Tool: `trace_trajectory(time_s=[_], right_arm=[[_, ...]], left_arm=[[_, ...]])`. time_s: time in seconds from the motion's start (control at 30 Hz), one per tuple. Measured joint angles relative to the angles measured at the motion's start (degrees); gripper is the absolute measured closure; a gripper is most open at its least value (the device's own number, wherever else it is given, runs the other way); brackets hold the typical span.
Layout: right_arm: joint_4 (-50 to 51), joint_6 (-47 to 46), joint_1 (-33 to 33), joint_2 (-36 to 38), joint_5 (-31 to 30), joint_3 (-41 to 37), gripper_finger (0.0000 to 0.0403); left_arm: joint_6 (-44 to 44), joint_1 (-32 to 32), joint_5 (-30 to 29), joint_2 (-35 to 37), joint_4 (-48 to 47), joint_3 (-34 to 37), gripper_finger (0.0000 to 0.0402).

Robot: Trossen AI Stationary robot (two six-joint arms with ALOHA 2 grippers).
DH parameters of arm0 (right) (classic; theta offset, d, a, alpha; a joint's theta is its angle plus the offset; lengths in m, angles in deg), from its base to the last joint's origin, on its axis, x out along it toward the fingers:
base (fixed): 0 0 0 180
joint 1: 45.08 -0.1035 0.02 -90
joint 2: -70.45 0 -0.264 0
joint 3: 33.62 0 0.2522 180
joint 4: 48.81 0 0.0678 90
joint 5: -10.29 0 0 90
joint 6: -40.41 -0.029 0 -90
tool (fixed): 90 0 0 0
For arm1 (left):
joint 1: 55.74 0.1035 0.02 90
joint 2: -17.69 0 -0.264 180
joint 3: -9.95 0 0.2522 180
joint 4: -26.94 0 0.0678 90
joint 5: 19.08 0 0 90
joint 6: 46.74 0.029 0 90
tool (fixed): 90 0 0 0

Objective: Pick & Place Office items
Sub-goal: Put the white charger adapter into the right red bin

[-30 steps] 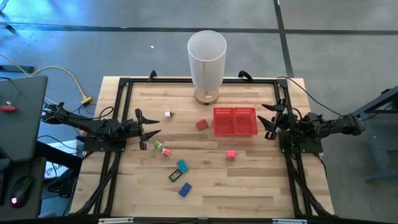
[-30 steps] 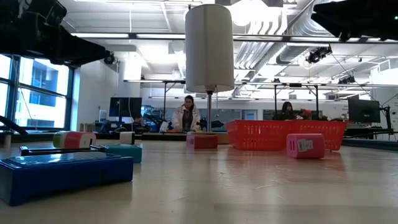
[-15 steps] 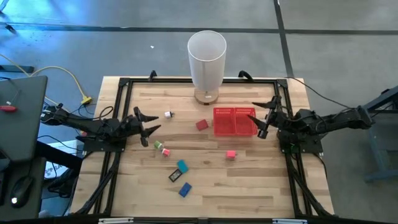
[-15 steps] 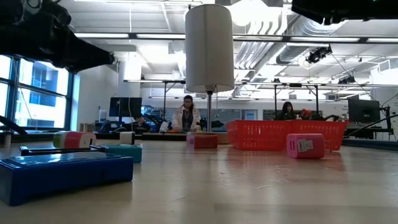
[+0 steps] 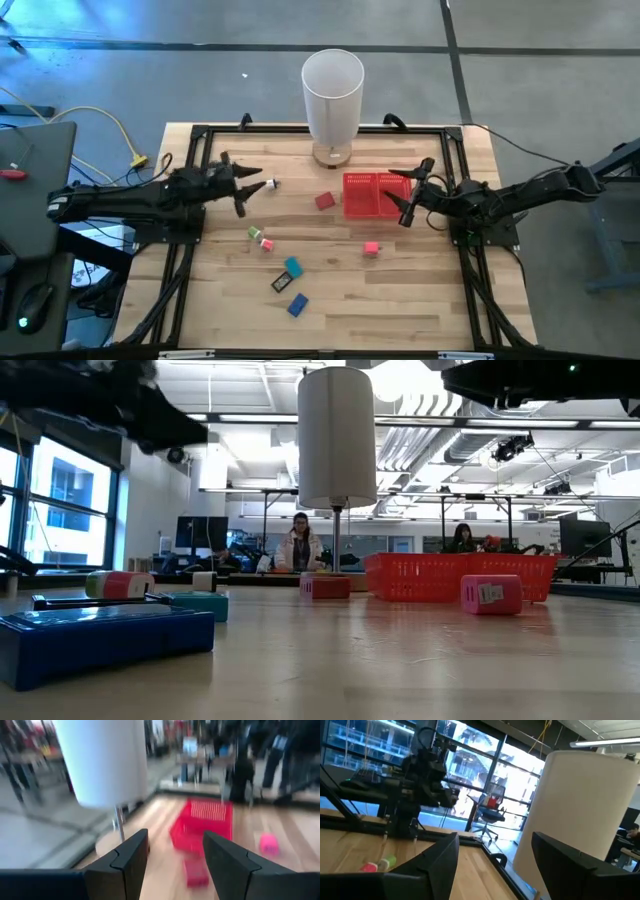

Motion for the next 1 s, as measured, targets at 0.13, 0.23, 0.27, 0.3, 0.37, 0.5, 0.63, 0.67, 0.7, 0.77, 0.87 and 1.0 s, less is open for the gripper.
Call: trace_trajectory(time_s=[0.13,0.23,0.27,0.3,0.37,0.5,0.63,0.67,0.7,0.77,0.87,1.0], right_arm=[[-0.32,-0.05,0.00,-1.48,-0.01,0.00,0.0162],[-0.32,-0.10,0.00,-2.37,-0.01,0.00,0.0162],[-0.28,-0.64,0.00,-2.59,0.03,0.00,0.0162],[-0.38,-1.53,0.00,-2.86,0.01,0.00,0.0162],[-0.49,-3.05,0.00,-3.54,-0.07,0.00,0.0162],[-0.52,-4.06,-0.01,-4.82,-0.03,0.00,0.0162],[-0.62,-3.97,-0.02,-5.66,-0.04,0.00,0.0162],[-0.66,-3.97,0.00,-5.82,-0.05,0.00,0.0162],[-0.64,-3.97,0.00,-5.90,-0.05,0.00,0.0162],[-0.65,-3.95,-0.02,-5.90,-0.03,0.00,0.0162],[-0.67,-3.96,0.00,-5.90,-0.05,0.00,0.0162],[-0.65,-3.94,0.00,-5.90,-0.05,0.00,0.0162]], left_arm=[[-2.55,7.57,4.04,-7.69,-3.79,-1.59,0.0219],[-2.84,11.89,6.97,-12.99,-3.79,-1.59,0.0219],[-3.21,13.02,7.50,-14.44,-3.68,-1.59,0.0219],[-3.45,13.95,7.85,-15.65,-3.41,-1.60,0.0219],[-3.83,15.28,7.91,-17.91,-3.39,-1.64,0.0219],[-6.92,15.76,7.93,-21.93,-2.88,-1.64,0.0219],[-2.02,15.02,7.68,-25.04,-2.57,-1.64,0.0219],[-1.10,14.79,7.53,-25.68,-2.52,-1.64,0.0219],[-1.05,14.58,7.57,-26.24,-2.36,-1.64,0.0219],[-3.18,14.09,7.60,-27.24,-1.26,-1.64,0.0219],[-5.89,13.65,7.60,-28.12,1.00,-1.64,0.0219],[-8.47,12.60,10.35,-28.21,3.09,-1.64,0.0219]])
